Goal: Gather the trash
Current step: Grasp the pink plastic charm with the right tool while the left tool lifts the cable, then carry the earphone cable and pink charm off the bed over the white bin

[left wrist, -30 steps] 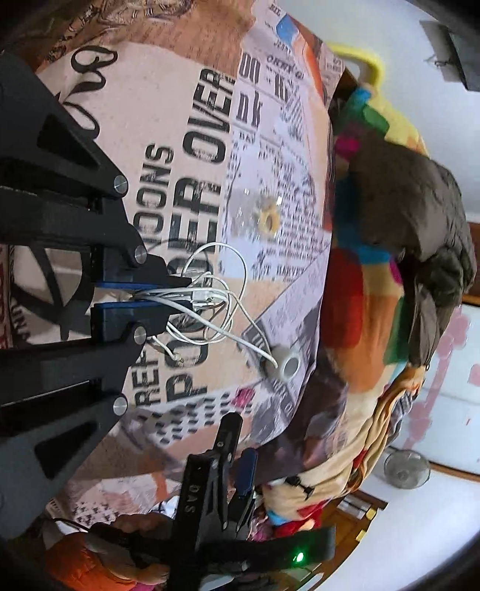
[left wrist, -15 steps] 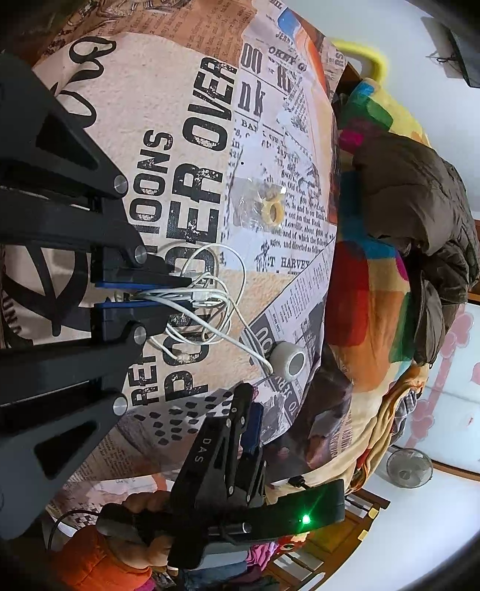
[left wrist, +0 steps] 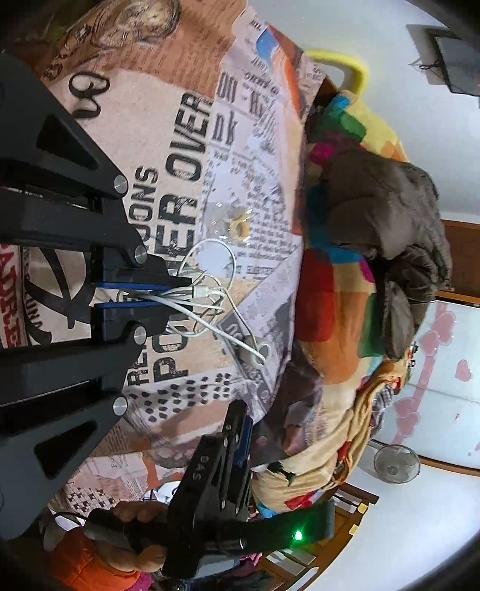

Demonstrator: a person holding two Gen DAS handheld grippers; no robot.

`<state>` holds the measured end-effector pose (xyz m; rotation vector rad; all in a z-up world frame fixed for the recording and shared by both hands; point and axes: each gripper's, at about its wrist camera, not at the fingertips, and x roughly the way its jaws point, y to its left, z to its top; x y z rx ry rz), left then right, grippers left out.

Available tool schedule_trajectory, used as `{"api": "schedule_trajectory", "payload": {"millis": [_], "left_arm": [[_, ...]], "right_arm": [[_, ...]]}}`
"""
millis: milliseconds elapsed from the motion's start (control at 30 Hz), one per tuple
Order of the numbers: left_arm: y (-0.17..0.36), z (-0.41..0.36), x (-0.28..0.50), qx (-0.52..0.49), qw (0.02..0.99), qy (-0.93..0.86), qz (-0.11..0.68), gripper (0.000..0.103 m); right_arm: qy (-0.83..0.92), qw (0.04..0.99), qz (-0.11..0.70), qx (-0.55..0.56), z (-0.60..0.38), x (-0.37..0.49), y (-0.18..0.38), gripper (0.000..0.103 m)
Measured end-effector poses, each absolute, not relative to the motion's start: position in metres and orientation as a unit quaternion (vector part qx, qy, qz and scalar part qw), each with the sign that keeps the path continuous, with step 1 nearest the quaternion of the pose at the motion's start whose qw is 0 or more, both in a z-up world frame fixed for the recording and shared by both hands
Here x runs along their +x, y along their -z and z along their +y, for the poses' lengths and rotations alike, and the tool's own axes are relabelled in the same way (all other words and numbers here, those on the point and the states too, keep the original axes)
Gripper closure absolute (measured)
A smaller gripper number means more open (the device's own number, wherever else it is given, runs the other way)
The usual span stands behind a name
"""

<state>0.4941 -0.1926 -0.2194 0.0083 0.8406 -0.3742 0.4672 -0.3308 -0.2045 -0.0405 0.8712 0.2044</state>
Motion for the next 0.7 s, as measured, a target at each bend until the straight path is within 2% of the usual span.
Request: {"api": "schedule_trajectory", "payload": {"millis": [367, 700], "left_arm": [[0.162, -0.162, 0.465, -0.001, 0.916, 0.163, 0.365, 0.1], [0.122, -0.094, 0.429, -0.021, 0.934, 0.123, 0.335, 0.1]], "right_arm": [[-0.127, 0.92, 0.37, -0.017, -0.303, 0.434, 0.133, 0.081], [-0.166, 0.928, 0.332, -0.031, -0.252, 0.398, 0.085, 0.081]]}}
